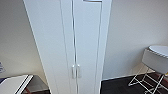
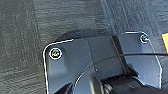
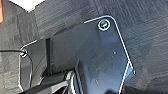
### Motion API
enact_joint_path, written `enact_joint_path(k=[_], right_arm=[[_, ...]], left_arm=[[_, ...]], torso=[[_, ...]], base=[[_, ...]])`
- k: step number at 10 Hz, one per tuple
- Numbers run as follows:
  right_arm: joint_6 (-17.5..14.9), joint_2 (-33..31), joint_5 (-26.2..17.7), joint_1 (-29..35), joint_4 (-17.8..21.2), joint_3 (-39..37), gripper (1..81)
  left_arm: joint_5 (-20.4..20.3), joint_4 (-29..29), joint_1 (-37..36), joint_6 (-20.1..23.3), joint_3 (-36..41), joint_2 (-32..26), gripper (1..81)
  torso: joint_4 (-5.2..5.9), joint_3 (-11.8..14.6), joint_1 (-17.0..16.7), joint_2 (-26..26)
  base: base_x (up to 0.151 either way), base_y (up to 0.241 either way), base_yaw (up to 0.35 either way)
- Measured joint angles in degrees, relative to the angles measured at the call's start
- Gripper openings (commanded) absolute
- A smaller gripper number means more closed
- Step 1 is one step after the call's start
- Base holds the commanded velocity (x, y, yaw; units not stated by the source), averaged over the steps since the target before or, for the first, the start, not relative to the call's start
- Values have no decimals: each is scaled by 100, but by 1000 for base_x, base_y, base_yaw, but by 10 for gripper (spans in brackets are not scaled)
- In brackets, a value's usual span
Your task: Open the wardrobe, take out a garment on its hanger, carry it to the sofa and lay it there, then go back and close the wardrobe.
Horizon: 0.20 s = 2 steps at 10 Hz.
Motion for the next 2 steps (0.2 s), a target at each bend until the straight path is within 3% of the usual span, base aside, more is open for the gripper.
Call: enact_joint_path(k=[2], right_arm=[[-167,146,37,-334,-61,-148,811]], left_arm=[[-52,32,176,20,-356,571,811]], torso=[[0,5,-7,-4]], base=[[0,0,0]])
